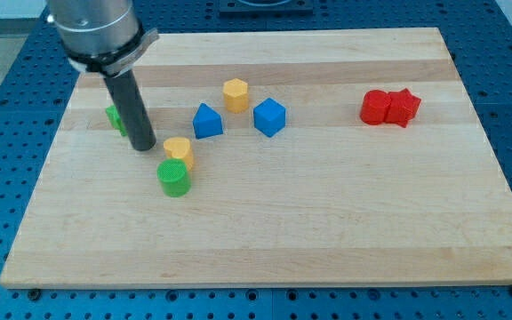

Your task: Slide the green star towards top left corner of the board

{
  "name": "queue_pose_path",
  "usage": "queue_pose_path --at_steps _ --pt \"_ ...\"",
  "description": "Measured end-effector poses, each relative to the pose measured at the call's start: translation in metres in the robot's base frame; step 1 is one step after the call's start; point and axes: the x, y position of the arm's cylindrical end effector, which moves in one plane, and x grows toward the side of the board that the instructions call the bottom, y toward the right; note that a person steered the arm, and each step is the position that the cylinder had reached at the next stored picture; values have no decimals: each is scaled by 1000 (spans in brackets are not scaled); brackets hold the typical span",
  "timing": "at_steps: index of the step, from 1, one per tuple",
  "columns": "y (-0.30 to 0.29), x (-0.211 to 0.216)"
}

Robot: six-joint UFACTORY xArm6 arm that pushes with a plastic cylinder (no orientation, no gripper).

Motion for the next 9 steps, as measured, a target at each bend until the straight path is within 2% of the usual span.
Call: queue_pose_path --at_steps 2,4,7,8,9 --pt "-22 -9" --pt "-24 -75" --pt "-26 -141" --pt "-26 -105" --pt "-27 -86"
